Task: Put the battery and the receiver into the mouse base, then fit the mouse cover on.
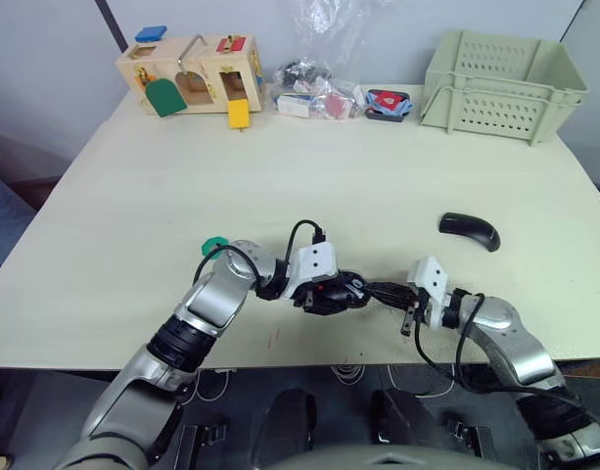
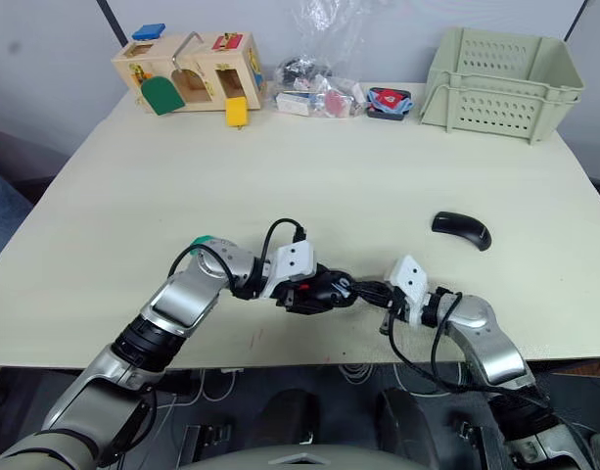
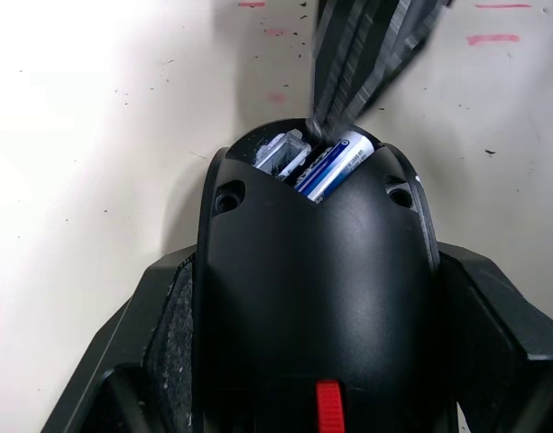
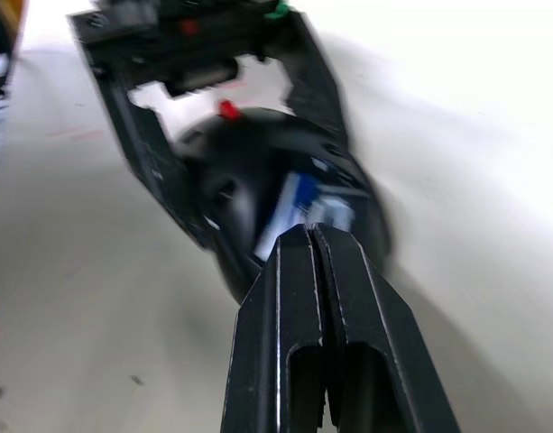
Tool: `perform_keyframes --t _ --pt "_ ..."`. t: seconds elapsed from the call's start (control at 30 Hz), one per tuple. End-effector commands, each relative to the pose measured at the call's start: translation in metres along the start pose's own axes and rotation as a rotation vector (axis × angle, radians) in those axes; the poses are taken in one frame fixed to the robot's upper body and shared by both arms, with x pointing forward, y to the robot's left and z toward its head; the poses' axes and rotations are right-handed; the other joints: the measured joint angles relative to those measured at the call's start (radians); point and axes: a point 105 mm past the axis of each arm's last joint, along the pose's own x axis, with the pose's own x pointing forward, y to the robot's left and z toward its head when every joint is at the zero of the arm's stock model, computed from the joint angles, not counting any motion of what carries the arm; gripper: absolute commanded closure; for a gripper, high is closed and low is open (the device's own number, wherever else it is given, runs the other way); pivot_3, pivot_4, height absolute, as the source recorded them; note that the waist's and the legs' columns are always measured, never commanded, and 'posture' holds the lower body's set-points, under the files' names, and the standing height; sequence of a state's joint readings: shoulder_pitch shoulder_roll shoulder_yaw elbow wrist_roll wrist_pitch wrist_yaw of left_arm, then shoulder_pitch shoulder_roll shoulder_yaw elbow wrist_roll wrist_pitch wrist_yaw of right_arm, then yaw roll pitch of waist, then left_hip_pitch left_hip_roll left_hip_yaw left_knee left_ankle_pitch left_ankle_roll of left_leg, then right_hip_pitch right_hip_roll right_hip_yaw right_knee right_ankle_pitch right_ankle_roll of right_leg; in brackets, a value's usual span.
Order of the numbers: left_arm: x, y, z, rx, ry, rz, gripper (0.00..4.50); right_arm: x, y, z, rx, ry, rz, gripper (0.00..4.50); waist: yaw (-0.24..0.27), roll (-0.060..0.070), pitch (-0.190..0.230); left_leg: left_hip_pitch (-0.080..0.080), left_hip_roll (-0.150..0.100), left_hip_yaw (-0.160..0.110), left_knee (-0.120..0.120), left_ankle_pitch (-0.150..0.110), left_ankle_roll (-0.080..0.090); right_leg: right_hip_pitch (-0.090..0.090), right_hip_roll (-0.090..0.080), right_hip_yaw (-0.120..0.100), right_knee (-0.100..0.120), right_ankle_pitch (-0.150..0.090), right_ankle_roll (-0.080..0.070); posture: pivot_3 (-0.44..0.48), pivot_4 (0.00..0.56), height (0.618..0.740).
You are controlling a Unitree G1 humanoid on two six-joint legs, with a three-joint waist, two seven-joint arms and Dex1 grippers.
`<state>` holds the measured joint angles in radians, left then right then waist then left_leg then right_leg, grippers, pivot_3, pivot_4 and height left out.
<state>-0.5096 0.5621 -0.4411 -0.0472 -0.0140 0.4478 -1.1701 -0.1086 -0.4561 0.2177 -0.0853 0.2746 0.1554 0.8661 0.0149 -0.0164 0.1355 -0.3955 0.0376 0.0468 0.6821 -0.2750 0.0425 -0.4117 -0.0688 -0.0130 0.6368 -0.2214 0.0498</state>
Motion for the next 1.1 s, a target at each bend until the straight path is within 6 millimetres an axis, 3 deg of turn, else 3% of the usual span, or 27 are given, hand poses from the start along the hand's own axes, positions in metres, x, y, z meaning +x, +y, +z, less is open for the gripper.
perform_keyframes --t 0.03,0.37,0.47,0.7,1.07,1.1 --pt "0.007 -0.008 -0.016 -0.048 0.048 -0.034 1.53 -0.017 -0.004 0.012 -0.022 -0.098 -0.035 4.46 0.000 0.001 0.001 -0.001 0.000 0.000 0.000 0.000 0.000 -0.001 0.000 0.000 0.000 0.000 0.000 0.000 0.150 0.740" --pt "0.006 -0.007 -0.016 -0.041 0.044 -0.035 1.53 -0.074 -0.004 0.008 -0.023 -0.095 0.023 4.46 0.000 0.004 0.003 -0.001 0.000 0.000 0.000 0.000 0.000 -0.001 0.000 0.000 0.000 0.000 0.000 0.000 0.150 0.740" --pt "0.007 -0.007 -0.016 -0.039 0.043 -0.036 1.53 -0.091 -0.012 0.011 -0.009 -0.123 -0.006 3.68 0.001 0.004 0.003 -0.001 0.000 0.000 0.000 0.000 0.000 -0.001 0.000 0.000 0.000 0.000 0.000 0.000 0.150 0.740" --pt "0.006 -0.006 -0.016 -0.027 0.042 -0.027 1.53 -0.118 -0.018 0.016 -0.045 -0.189 0.016 0.18 0.001 0.004 0.003 -0.001 0.000 0.000 0.000 0.000 0.000 0.000 0.000 0.000 0.000 0.000 0.000 0.000 0.150 0.740" --pt "0.003 -0.008 -0.011 0.007 0.006 -0.075 1.53 -0.126 -0.023 0.014 -0.099 -0.215 0.076 0.07 0.001 0.005 0.004 -0.001 0.000 0.001 0.000 0.000 0.000 0.000 0.000 0.001 0.000 0.001 -0.002 0.000 0.150 0.740" --pt "0.002 -0.009 -0.011 0.008 0.004 -0.080 1.03 -0.126 -0.023 0.014 -0.098 -0.218 0.079 0.02 0.001 0.005 0.004 -0.001 0.000 0.001 0.000 0.000 0.000 0.000 0.000 0.001 0.000 0.002 -0.003 0.000 0.150 0.740"
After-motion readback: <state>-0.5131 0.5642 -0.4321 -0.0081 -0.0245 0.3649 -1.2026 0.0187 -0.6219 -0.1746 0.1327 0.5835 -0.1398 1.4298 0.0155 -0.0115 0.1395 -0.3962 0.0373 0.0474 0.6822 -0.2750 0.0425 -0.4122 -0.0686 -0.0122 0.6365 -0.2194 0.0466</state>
